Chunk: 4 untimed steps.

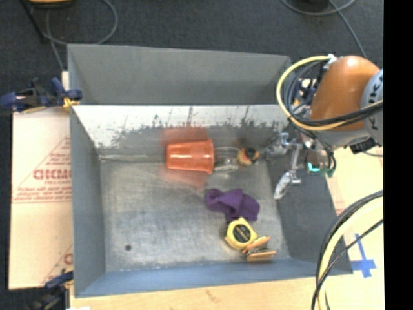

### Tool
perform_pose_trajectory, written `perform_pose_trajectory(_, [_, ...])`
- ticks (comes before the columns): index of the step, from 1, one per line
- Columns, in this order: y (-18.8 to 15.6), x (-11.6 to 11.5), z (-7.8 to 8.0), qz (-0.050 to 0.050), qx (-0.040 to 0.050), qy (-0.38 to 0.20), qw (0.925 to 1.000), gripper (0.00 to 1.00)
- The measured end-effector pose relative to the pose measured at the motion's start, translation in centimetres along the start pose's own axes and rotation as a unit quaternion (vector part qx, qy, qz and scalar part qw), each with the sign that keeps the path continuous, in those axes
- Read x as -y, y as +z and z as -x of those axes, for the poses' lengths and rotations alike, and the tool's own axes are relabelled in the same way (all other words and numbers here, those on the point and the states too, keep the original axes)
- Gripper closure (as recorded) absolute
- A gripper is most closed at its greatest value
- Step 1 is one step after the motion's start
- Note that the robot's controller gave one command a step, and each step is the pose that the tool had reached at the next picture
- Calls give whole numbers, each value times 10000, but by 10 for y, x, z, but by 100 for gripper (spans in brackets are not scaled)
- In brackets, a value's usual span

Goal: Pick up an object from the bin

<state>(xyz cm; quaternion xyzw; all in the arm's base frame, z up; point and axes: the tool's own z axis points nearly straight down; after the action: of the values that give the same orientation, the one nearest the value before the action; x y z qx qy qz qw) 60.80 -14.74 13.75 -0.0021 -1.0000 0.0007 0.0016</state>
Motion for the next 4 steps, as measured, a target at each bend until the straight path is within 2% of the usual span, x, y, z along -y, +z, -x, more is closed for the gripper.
perform_pose_trajectory(1, [-5,0,2,-9,40,-14,10000,0])
perform_pose_trajectory(2, [3,-22,-54,5,46,130,9999,0])
perform_pose_trajectory(3, [17,-30,-74,13,12,351,9994,0])
perform_pose_trajectory(4, [19,-76,-74,3,34,364,9993,0])
